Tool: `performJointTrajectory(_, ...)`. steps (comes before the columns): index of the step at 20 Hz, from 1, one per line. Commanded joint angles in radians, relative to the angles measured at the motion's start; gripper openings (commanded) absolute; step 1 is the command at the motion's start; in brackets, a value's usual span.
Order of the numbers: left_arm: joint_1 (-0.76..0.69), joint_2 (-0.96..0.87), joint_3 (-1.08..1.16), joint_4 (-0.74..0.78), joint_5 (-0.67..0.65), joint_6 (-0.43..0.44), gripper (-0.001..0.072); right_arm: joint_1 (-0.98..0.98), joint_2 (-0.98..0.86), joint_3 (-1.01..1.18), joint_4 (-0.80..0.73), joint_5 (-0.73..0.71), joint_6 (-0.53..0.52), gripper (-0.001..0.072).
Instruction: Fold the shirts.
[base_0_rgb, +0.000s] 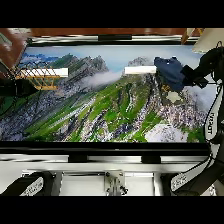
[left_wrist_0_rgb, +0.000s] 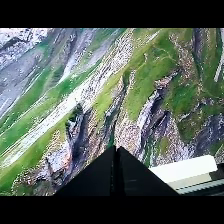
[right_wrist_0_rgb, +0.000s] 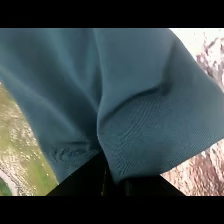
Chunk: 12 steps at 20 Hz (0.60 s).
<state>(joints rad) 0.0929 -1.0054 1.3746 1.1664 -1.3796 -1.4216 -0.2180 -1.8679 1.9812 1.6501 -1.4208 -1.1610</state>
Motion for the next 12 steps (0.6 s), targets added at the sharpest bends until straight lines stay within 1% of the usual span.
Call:
performJointTrajectory(1,0.0,0.0,0.0,0.0,-0.002,0.0,0.0033,0.021,-0.041,-0.007,0.018,-0.093,0.025,0.0072)
performJointTrajectory(3,0.0,0.0,0.0,0.0,-0.002,0.021,0.0033,0.04,-0.061,-0.006,0.009,-0.127,0.028,0.0072)
performJointTrajectory(6,0.0,-0.002,0.0,0.0,-0.001,0.022,0.0033,0.054,-0.063,-0.007,0.008,-0.164,0.027,0.0072)
performJointTrajectory(9,0.0,-0.002,0.0,0.0,-0.001,0.022,0.0033,0.054,-0.063,-0.007,-0.038,-0.242,0.027,0.0072)
performJointTrajectory(10,0.0,-0.002,0.0,0.0,0.0,0.022,0.0034,0.053,-0.063,-0.007,-0.043,-0.259,0.017,0.0108)
performJointTrajectory(11,0.0,-0.002,0.0,0.0,0.009,0.022,0.0033,0.053,-0.063,-0.006,-0.027,-0.269,-0.016,0.0315)
performJointTrajectory(12,0.0,-0.002,0.0,0.0,0.024,0.022,0.0034,0.05,-0.061,-0.006,0.015,-0.29,-0.082,0.0581)
